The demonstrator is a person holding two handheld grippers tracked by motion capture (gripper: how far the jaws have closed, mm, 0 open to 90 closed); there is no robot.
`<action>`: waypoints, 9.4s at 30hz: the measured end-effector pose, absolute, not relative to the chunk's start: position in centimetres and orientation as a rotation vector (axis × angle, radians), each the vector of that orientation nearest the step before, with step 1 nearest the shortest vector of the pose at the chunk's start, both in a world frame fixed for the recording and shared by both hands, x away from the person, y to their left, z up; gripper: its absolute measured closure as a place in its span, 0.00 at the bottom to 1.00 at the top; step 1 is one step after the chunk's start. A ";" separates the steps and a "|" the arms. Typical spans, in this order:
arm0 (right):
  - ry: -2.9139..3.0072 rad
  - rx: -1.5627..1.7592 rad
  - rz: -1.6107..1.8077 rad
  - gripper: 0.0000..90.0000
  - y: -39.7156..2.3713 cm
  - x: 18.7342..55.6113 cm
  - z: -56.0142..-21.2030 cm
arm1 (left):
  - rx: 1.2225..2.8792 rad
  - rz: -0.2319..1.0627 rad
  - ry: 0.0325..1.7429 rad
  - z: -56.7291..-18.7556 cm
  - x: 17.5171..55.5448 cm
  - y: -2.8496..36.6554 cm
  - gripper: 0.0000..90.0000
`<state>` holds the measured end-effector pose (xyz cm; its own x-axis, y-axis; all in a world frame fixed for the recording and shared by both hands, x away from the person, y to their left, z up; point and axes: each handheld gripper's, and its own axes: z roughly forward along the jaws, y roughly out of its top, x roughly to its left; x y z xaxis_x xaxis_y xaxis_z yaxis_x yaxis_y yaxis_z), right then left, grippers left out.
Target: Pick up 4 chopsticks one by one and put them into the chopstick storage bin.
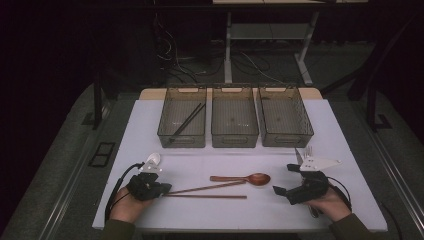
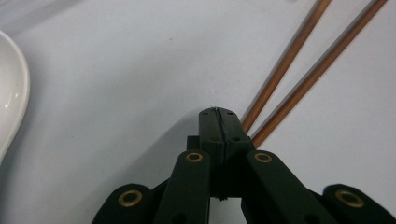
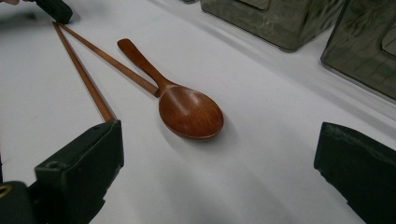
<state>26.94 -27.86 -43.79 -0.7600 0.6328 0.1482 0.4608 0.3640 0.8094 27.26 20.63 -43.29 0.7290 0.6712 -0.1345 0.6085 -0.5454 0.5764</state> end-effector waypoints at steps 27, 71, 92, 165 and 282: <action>2.437 0.992 1.344 0.01 -27.7 27.0 -43.9 | 2.200 -0.016 0.416 -42.3 28.6 12.5 0.66; 2.440 0.984 1.346 0.02 -27.7 27.0 -43.9 | 2.353 -0.084 0.343 -44.5 27.8 10.6 0.93; 2.445 0.981 1.340 0.01 -27.7 27.0 -43.9 | 2.299 -0.056 0.447 -42.5 27.3 11.2 0.93; 2.427 1.042 1.367 0.01 -28.3 27.1 -44.3 | 2.142 0.192 0.731 -34.9 36.1 14.5 0.93; 2.424 1.024 1.381 0.01 -28.3 26.8 -44.1 | 2.152 0.281 0.651 -38.2 32.8 13.2 0.30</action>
